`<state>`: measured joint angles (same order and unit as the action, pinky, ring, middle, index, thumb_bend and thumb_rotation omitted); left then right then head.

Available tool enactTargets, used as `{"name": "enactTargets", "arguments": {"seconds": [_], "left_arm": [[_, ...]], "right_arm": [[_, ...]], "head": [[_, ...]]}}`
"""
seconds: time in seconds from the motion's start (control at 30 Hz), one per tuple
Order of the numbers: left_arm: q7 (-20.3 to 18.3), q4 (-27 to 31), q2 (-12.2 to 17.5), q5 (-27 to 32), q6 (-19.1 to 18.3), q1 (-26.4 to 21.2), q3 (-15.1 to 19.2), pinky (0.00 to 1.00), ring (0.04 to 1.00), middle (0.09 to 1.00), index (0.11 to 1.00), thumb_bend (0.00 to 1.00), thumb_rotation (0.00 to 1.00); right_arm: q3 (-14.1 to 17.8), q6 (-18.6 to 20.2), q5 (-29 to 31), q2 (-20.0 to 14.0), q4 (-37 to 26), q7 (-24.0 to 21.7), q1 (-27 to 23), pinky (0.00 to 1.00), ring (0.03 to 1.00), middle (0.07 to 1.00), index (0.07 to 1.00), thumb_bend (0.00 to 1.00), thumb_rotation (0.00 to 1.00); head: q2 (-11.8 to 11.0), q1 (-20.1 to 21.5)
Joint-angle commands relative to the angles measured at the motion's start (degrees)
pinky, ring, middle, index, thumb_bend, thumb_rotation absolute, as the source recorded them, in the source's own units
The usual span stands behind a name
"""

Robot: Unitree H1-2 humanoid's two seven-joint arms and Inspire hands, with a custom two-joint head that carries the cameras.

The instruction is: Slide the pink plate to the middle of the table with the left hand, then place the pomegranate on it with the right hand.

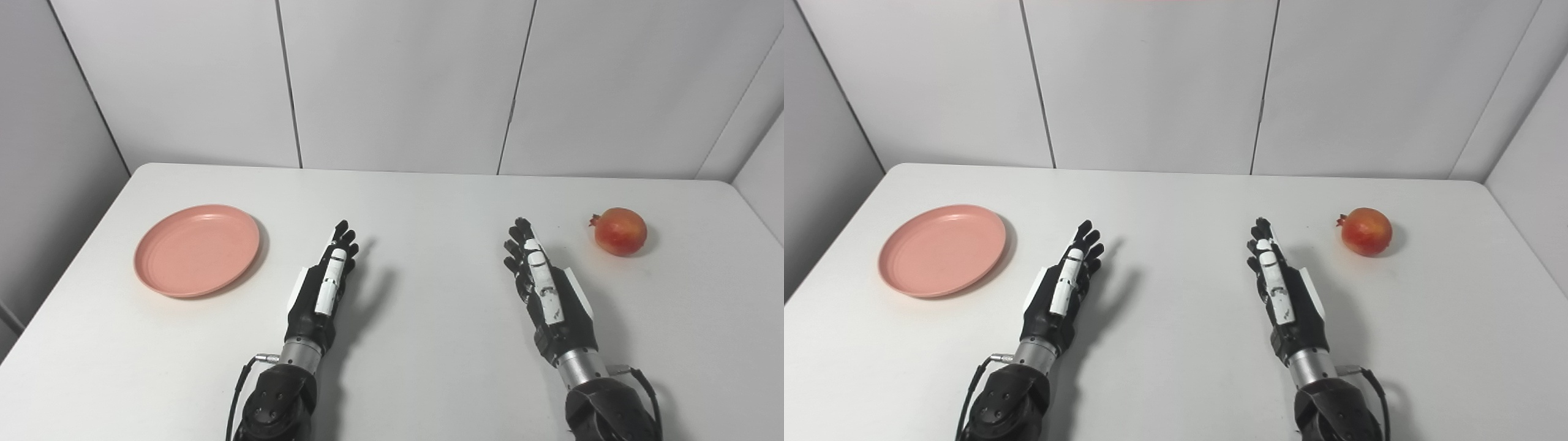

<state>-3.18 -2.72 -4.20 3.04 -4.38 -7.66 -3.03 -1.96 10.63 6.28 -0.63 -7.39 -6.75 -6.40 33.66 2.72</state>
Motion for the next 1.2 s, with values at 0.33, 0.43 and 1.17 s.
{"name": "enactTargets", "arguments": {"seconds": [0.33,0.43,1.17], "left_arm": [[-0.3,1.7,-0.2,0.0,1.1,-1.4,-0.6,0.99,0.975,0.988,0.980,0.39,1.00],[-0.1,1.8,-0.4,-0.1,1.0,-1.3,-0.6,0.98,0.974,0.986,0.977,0.39,1.00],[0.3,1.1,-1.0,-0.6,1.6,-1.3,-1.4,0.99,0.974,0.990,0.981,0.40,1.00]], "right_arm": [[-0.1,0.3,0.7,0.2,-1.9,-0.1,-1.3,1.00,1.000,1.000,1.000,0.23,1.00],[-0.1,0.5,1.0,0.2,-1.9,-0.2,-1.3,1.00,1.000,1.000,1.000,0.24,1.00],[0.3,0.6,2.0,-1.0,-2.3,-1.1,-0.6,1.00,1.000,1.000,1.000,0.24,1.00]], "head": [[0.0,-0.5],[0.0,-0.6],[-1.7,-5.8]]}}
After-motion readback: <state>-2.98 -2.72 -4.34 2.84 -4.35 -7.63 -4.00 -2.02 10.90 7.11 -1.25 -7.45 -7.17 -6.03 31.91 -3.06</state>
